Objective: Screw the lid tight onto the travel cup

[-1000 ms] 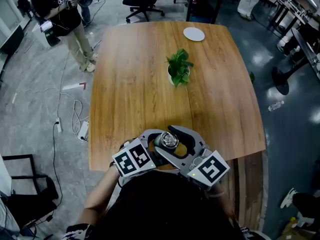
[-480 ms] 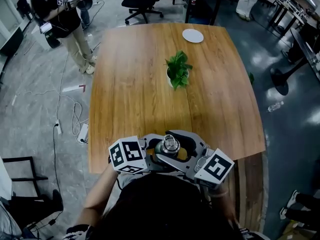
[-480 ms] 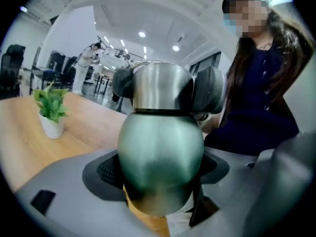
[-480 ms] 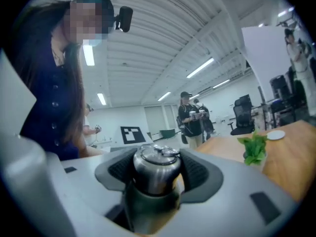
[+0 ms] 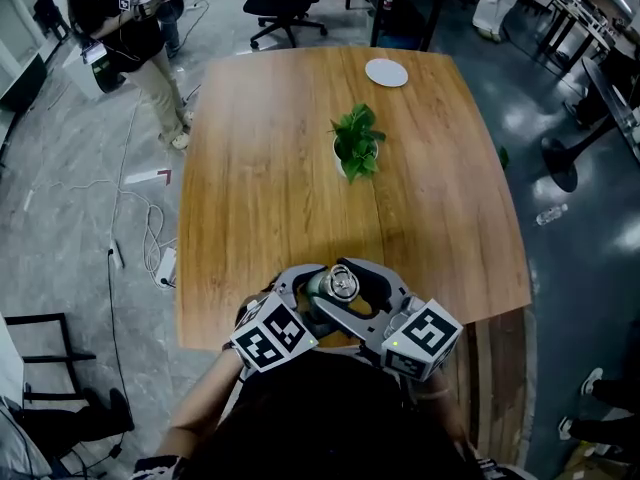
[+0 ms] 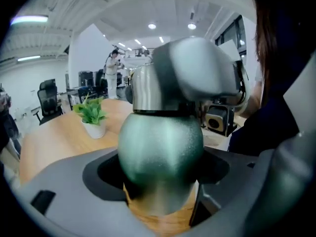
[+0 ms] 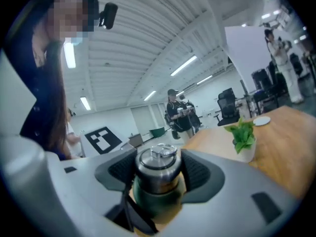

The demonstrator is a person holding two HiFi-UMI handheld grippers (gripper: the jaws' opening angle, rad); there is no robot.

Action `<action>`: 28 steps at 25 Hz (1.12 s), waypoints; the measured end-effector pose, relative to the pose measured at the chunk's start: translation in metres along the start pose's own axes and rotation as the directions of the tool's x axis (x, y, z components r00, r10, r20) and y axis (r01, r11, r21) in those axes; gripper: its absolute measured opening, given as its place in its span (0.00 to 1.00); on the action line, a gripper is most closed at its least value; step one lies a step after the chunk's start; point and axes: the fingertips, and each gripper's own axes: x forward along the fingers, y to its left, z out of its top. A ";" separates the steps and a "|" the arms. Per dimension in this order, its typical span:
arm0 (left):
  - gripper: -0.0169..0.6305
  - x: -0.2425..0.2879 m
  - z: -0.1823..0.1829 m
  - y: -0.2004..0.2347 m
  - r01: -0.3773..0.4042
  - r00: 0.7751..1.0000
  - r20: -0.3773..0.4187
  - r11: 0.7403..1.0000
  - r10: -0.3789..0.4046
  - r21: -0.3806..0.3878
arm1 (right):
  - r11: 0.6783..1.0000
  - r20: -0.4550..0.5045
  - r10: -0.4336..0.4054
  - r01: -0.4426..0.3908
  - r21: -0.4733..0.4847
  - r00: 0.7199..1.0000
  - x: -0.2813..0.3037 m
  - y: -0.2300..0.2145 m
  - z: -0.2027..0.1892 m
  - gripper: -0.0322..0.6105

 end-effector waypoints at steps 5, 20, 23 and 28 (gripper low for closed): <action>0.61 -0.016 0.020 -0.021 0.278 0.951 0.168 0.957 -0.261 -0.085 | 0.986 0.007 0.168 -0.169 0.019 0.986 -0.009 0.013 0.007 0.48; 0.61 -0.014 0.019 -0.033 0.383 0.917 0.165 0.916 -0.363 -0.119 | 0.994 0.019 0.106 -0.105 -0.033 0.994 -0.002 0.016 0.009 0.47; 0.61 -0.011 0.017 -0.025 0.300 0.949 0.142 0.946 -0.282 -0.125 | 0.995 0.018 0.084 -0.083 -0.062 0.996 -0.001 0.015 0.010 0.47; 0.61 -0.007 0.012 -0.007 0.125 0.987 0.115 0.984 -0.111 -0.128 | 0.997 -0.002 0.057 -0.057 -0.049 0.998 0.001 0.008 0.006 0.47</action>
